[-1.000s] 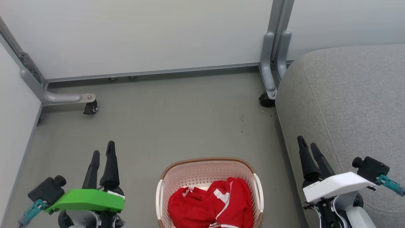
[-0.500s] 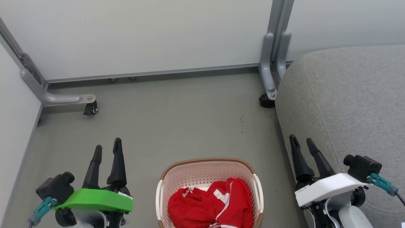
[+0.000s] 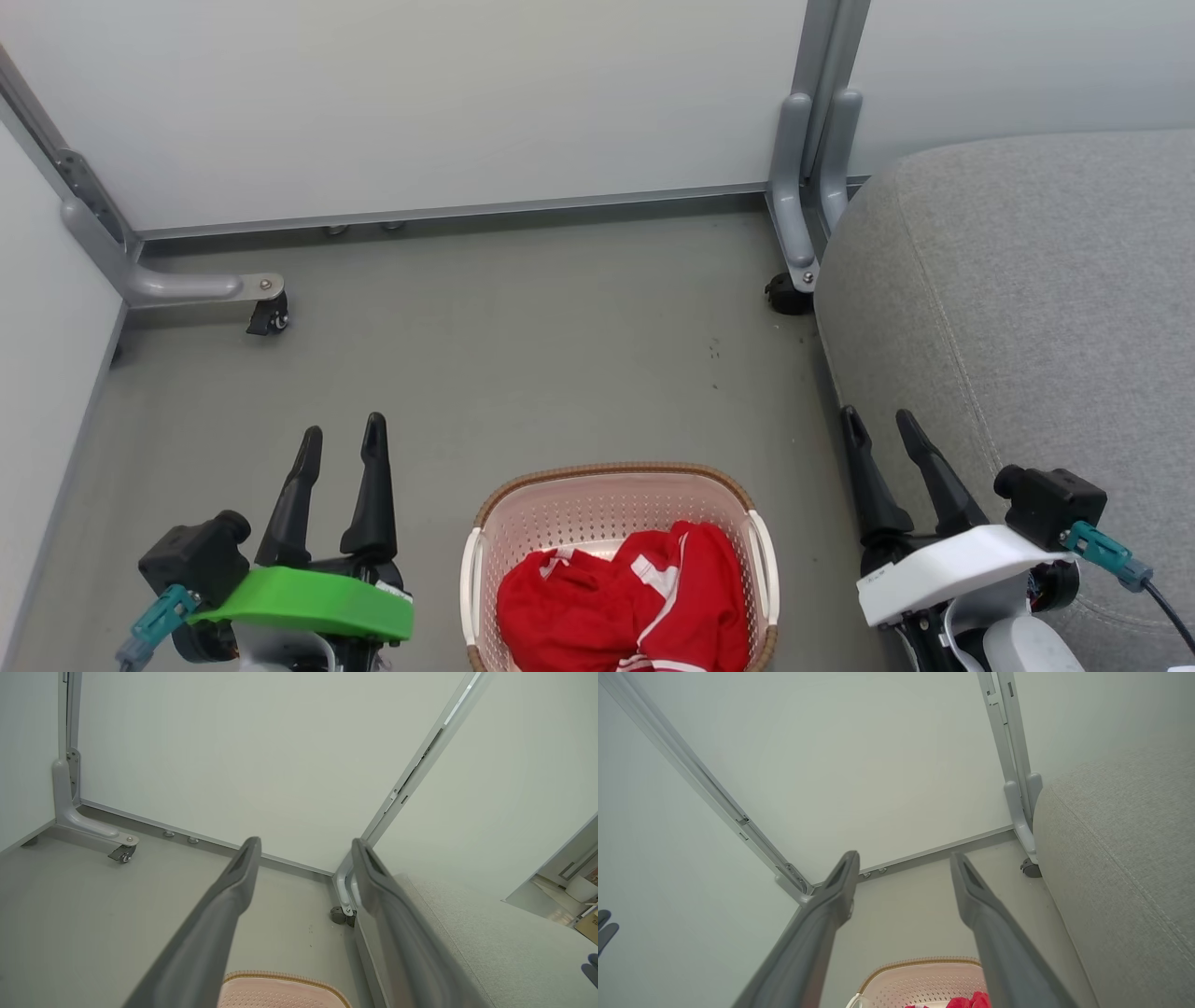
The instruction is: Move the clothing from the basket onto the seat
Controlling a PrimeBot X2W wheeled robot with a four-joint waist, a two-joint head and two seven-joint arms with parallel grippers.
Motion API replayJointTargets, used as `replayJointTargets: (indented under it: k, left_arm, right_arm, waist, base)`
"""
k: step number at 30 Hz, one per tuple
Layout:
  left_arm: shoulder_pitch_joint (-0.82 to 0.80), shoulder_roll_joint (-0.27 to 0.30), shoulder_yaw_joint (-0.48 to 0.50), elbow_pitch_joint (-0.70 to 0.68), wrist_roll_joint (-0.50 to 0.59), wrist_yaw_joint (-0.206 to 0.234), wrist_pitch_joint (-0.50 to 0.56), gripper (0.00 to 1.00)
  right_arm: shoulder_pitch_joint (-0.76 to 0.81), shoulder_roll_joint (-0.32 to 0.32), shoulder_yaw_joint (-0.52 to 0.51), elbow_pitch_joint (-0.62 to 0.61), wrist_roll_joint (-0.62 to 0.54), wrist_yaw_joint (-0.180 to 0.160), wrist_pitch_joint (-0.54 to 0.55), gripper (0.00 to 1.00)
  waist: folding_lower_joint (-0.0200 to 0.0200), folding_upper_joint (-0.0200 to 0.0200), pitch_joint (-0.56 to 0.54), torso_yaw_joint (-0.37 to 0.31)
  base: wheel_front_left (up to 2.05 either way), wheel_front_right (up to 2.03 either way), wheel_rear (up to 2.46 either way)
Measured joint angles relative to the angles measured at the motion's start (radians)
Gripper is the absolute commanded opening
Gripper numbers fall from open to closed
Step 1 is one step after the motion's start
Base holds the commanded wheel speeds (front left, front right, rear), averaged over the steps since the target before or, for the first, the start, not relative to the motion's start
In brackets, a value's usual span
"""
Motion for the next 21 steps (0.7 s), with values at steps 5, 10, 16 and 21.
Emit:
replayJointTargets:
  k: [5, 10, 16, 21]
  left_arm:
    - [0.001, 0.000, 0.003, 0.000, 0.020, -0.002, -0.011, 1.00]
    - [0.005, 0.001, 0.007, -0.006, 0.034, -0.002, -0.023, 1.00]
    - [0.007, 0.001, -0.002, -0.003, 0.066, -0.003, -0.036, 1.00]
    - [0.010, 0.001, -0.013, 0.008, 0.124, -0.010, -0.048, 1.00]
  right_arm:
    - [0.001, -0.001, 0.006, -0.002, -0.044, 0.000, -0.011, 1.00]
    - [0.001, -0.005, 0.022, -0.008, -0.083, 0.000, -0.024, 1.00]
    - [0.001, -0.011, 0.038, -0.015, -0.131, 0.000, -0.036, 1.00]
    - [0.005, -0.013, 0.042, -0.017, -0.166, 0.000, -0.045, 1.00]
  waist:
    - [0.0000, 0.0000, -0.001, 0.000]
    - [0.0000, 0.0000, -0.002, 0.000]
    - [0.0000, 0.0000, -0.004, 0.001]
    - [0.0000, 0.0000, -0.005, 0.003]
  base:
    - [0.00, 0.00, 0.00]
    - [0.00, 0.00, 0.00]
    - [0.00, 0.00, 0.00]
    - [0.00, 0.00, 0.00]
